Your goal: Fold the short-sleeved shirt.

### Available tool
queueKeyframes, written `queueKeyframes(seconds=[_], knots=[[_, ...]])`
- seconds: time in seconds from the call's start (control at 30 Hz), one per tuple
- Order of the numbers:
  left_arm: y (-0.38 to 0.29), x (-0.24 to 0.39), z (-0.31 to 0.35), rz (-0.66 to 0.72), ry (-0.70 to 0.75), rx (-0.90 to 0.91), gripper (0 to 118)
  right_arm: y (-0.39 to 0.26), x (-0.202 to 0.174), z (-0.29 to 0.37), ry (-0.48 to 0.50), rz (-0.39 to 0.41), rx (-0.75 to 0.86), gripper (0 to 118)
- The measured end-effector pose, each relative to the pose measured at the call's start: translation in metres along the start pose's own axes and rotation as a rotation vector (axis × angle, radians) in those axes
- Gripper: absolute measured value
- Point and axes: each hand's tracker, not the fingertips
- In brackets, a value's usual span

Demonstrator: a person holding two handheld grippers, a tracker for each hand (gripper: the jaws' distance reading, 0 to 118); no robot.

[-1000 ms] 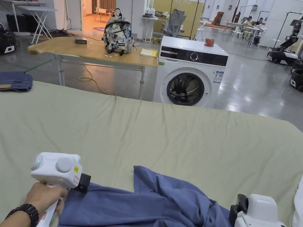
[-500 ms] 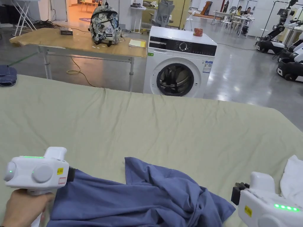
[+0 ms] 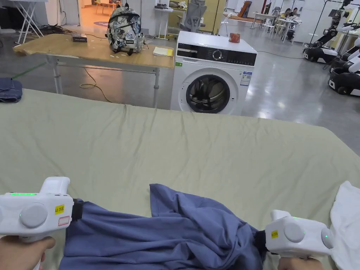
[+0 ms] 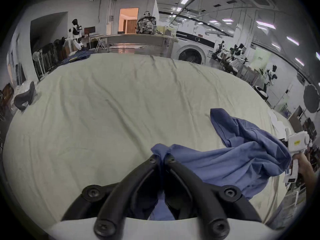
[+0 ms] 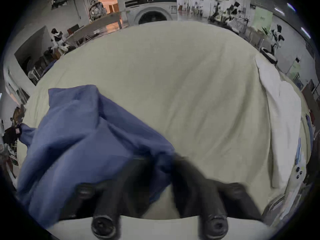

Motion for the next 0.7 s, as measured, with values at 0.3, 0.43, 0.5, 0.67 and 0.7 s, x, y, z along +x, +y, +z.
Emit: queueKeyframes(seconds=[0.3, 0.43, 0.5, 0.67, 0.7], knots=[[0.011, -0.001, 0.033, -0.024, 0.004, 0.068, 0, 0.006, -0.006, 0.055, -0.021, -0.008, 0.208, 6], [0.03, -0.008, 0.066, -0.019, 0.013, 0.147, 0, 0.02, -0.009, 0.109, -0.048, 0.045, 0.357, 6], [0.041, -0.012, 0.085, -0.027, 0.027, 0.188, 0, 0.027, -0.01, 0.135, -0.061, 0.047, 0.427, 6], [0.077, -0.03, 0.134, -0.022, 0.065, 0.281, 0, 0.049, -0.015, 0.197, -0.145, 0.12, 0.591, 6], [0.084, -0.034, 0.145, -0.012, 0.074, 0.307, 0, 0.055, -0.014, 0.209, -0.151, 0.117, 0.62, 6]])
